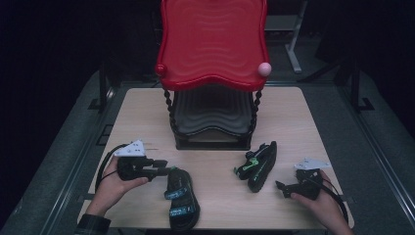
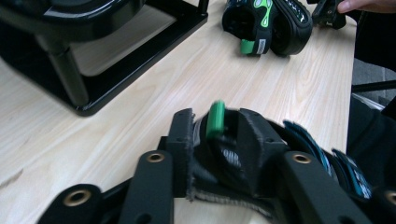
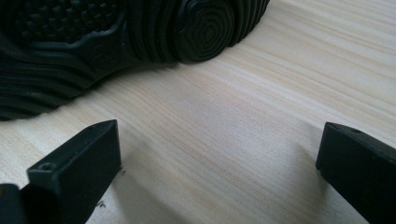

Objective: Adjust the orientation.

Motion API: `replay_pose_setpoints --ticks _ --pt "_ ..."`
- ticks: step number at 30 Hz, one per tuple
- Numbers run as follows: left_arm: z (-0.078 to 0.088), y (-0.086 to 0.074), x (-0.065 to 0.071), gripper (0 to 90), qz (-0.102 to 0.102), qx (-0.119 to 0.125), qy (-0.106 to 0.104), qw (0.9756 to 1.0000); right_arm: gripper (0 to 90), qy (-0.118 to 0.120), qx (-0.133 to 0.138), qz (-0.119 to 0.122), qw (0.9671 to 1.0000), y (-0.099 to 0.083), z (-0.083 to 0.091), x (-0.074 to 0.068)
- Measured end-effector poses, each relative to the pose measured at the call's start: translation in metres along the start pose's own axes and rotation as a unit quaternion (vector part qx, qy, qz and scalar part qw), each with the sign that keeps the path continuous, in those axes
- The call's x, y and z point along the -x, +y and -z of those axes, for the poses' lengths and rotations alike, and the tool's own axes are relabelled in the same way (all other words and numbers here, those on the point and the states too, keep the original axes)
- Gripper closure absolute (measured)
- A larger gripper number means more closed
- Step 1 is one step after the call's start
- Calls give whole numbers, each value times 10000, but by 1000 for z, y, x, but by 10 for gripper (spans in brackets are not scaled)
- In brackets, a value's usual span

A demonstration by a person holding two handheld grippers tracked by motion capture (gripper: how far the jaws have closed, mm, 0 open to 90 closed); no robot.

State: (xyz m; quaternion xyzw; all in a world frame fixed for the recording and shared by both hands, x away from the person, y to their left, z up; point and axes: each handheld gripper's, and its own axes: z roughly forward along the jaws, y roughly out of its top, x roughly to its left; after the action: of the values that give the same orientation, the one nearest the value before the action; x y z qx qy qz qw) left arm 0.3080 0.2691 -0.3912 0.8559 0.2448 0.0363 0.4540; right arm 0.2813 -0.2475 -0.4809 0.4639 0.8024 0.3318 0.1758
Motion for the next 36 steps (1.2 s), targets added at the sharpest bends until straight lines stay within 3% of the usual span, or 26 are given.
replay_pose_setpoints --ticks 5,9,15,23,25,28,32,36 --pt "-12 6 -2 641 -99 -100 -14 9999 0 0 -1 0 10000 0 0 0" --pt "-18 7 -5 851 -173 -186 -93 9996 0 -1 -3 -2 10000 0 0 0" --pt "-14 9 -6 882 -82 -142 -35 9999 0 -2 -3 -1 10000 0 0 0" --pt "6 6 -28 883 161 103 440 9989 0 0 -2 -1 10000 0 0 0" --pt "19 0 -40 882 340 183 670 9970 0 -1 -2 -2 10000 0 0 0" --pt "28 -7 -47 882 453 244 814 9954 0 -1 -2 -2 10000 0 0 0" --pt "50 -27 -60 881 744 323 1087 9908 0 -4 2 -18 10000 0 0 0" --pt "55 -35 -63 871 830 317 1132 9896 0 -6 4 -19 10000 1 -1 0"
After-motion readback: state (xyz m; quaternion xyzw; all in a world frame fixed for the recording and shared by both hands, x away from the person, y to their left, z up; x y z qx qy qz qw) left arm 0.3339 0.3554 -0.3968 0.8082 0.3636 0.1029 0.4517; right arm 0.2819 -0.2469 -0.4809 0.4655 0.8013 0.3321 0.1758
